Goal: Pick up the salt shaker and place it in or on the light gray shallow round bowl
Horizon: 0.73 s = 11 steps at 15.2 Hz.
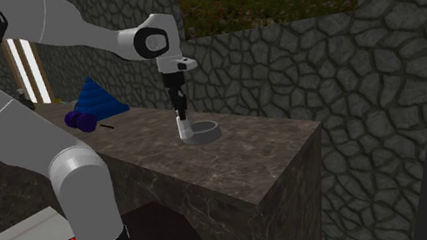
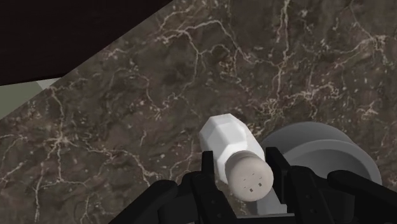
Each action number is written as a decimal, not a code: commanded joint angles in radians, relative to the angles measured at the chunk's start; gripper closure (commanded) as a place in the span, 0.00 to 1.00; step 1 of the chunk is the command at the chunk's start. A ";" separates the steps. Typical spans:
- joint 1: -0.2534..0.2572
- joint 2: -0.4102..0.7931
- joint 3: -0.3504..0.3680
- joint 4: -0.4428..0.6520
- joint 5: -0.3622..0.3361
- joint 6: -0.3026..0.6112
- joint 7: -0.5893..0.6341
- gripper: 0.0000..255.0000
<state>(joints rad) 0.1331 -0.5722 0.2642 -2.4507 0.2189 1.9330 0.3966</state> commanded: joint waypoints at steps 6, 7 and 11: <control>-0.004 -0.010 -0.012 0.087 -0.010 -0.097 0.008 1.00; -0.004 -0.011 -0.013 0.100 -0.012 -0.110 0.009 1.00; -0.008 0.029 -0.005 0.166 -0.018 -0.135 0.024 1.00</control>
<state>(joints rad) 0.1263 -0.5631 0.2539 -2.3096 0.2029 1.8023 0.4129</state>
